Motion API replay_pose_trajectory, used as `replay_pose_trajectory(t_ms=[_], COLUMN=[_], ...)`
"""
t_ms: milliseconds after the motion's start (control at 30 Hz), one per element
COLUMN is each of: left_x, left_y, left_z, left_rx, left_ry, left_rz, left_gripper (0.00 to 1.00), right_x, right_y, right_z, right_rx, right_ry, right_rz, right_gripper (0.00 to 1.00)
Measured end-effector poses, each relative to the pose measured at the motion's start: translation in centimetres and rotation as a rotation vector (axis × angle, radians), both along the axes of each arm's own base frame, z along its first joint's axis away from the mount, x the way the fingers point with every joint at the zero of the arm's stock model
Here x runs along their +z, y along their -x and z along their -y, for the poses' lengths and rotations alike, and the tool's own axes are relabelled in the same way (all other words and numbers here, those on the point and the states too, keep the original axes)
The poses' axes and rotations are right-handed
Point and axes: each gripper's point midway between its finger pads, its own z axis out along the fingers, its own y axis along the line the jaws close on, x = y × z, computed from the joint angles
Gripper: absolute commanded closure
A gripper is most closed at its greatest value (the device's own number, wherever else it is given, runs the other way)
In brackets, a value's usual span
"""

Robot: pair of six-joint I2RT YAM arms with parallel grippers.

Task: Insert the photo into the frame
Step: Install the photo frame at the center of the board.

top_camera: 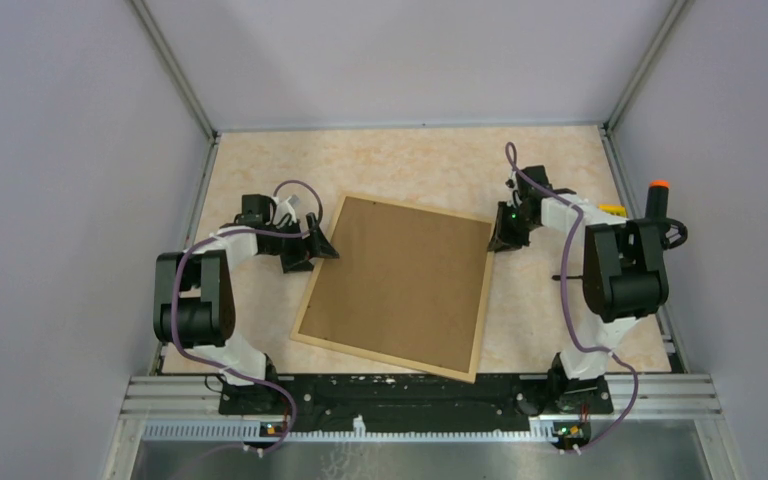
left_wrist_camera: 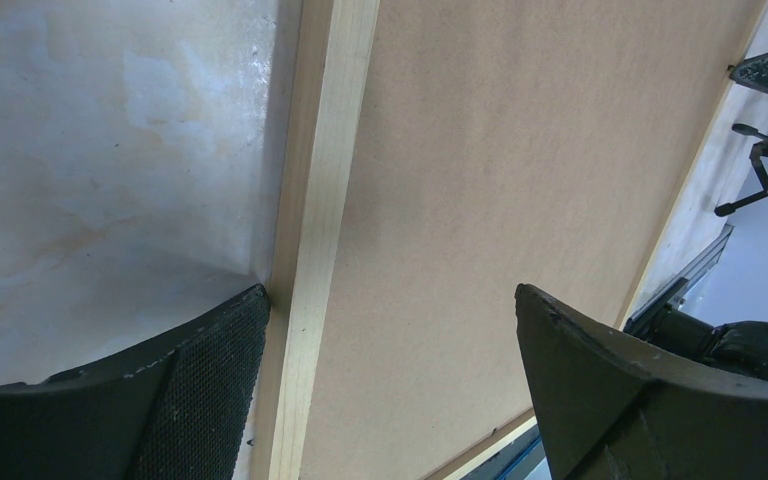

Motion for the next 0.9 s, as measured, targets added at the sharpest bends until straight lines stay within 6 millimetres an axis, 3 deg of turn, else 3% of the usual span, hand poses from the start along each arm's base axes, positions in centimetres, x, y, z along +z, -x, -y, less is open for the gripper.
replay_pose_trajectory(t_ms=[500,900], left_x=[0.0,-0.1], left_y=[0.0,-0.2], left_z=[0.1,0.0], left_rx=[-0.002,0.010], left_ry=[0.016,0.054], left_rz=[-0.003,-0.025], left_gripper=[0.04,0.04], right_x=[-0.5,-1.1], right_y=[-0.2,-0.3], right_z=[-0.3,-0.8], right_rx=[0.009,0.065], right_ry=[-0.014,0.081], right_rz=[-0.068,-0.177], right_gripper=[0.80,0.68])
